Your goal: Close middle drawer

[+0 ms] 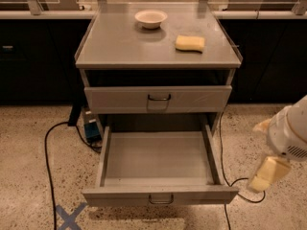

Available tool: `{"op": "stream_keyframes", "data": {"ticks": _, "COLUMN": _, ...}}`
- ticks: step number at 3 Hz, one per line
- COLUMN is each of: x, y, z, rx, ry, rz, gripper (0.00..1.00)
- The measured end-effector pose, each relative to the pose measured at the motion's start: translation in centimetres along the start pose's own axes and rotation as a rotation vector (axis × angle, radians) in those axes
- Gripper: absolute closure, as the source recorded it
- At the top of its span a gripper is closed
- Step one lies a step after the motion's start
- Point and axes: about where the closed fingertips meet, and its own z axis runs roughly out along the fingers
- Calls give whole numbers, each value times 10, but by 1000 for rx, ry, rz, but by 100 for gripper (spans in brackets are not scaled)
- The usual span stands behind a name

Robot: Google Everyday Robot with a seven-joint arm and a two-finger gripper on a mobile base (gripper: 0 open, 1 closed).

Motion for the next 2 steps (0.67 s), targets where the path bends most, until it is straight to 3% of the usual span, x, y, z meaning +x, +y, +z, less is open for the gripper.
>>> {"op": "stream_keyframes", "data": {"ticks": 2, "x": 1, "y": 3, "z": 4, "rx": -6, "ry": 3, "rz": 0, "gripper": 65}}
